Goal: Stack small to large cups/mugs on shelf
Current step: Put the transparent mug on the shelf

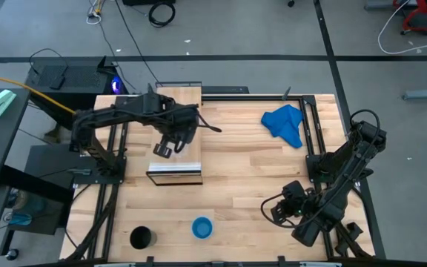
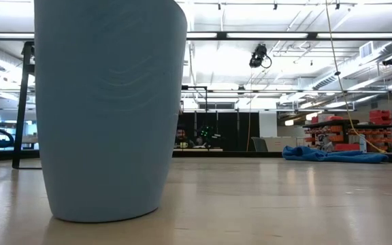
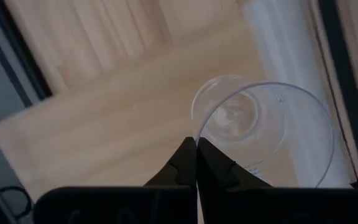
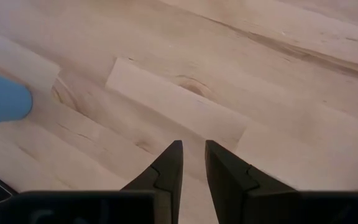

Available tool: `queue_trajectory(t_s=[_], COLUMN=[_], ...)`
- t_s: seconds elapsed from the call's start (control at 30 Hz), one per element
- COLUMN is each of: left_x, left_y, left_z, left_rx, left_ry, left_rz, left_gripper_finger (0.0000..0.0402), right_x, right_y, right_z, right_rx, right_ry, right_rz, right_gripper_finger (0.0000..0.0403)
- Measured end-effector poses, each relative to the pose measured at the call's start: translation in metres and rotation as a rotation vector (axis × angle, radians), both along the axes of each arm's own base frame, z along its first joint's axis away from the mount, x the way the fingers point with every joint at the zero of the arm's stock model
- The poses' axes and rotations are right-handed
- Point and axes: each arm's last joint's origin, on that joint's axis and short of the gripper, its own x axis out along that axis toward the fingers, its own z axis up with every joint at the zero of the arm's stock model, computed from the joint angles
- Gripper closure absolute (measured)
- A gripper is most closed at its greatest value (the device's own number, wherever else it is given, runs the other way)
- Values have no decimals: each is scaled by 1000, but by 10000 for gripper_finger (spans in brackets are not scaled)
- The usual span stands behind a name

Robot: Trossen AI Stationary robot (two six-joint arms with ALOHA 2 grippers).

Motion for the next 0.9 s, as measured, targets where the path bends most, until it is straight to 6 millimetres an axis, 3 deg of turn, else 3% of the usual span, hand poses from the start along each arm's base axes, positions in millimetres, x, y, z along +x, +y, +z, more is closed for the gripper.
queue_trajectory(t_s=[0.2,0.9], left_x=[0,1], left_y=[0,-1], left_z=[-26,-17], left_rx=[-39,-34], left_ry=[94,59], left_rz=[31,46], left_gripper_finger=[398,395], right_x=[2,2], right_y=[-2,-2], right_z=[0,0], right_rx=[-15,-20], right_ry=[-16,-13], right_rz=[-2,10], right_gripper_finger=[328,328])
